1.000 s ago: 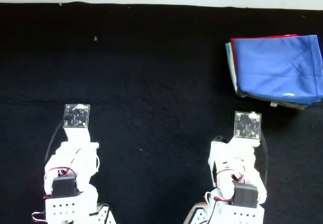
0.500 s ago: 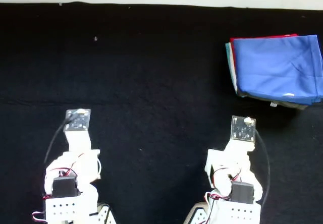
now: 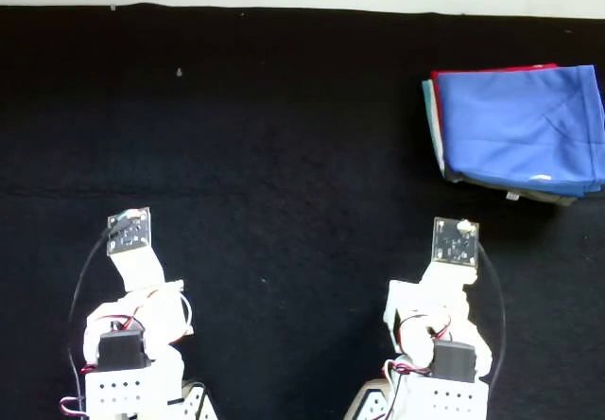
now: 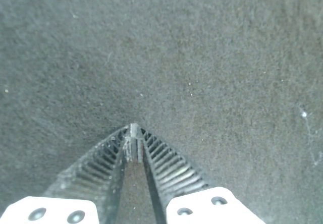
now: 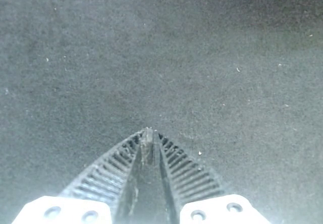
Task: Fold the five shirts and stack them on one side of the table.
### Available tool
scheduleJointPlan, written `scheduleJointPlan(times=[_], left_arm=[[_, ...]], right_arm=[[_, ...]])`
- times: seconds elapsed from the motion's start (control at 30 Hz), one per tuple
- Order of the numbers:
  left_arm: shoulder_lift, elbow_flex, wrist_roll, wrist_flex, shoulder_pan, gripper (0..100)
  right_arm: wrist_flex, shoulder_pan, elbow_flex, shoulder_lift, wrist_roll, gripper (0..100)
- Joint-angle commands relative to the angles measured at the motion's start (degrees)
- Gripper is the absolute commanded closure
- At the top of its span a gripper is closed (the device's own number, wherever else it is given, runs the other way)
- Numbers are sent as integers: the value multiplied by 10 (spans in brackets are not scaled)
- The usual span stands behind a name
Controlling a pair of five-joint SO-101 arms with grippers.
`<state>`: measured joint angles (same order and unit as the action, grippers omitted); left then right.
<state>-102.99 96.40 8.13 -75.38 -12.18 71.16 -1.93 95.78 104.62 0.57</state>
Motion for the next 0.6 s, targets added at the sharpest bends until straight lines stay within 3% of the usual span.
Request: scheduleJointPlan(times=[0.0,0.37,0.57], left_arm=[[-7,7,4,-3,7,990],[-11,7,4,-6,11,990],[-12,7,4,-6,50,990]], right_arm=[[3,4,79,5,6,979],[4,5,79,7,4,979],[4,6,79,7,4,979]])
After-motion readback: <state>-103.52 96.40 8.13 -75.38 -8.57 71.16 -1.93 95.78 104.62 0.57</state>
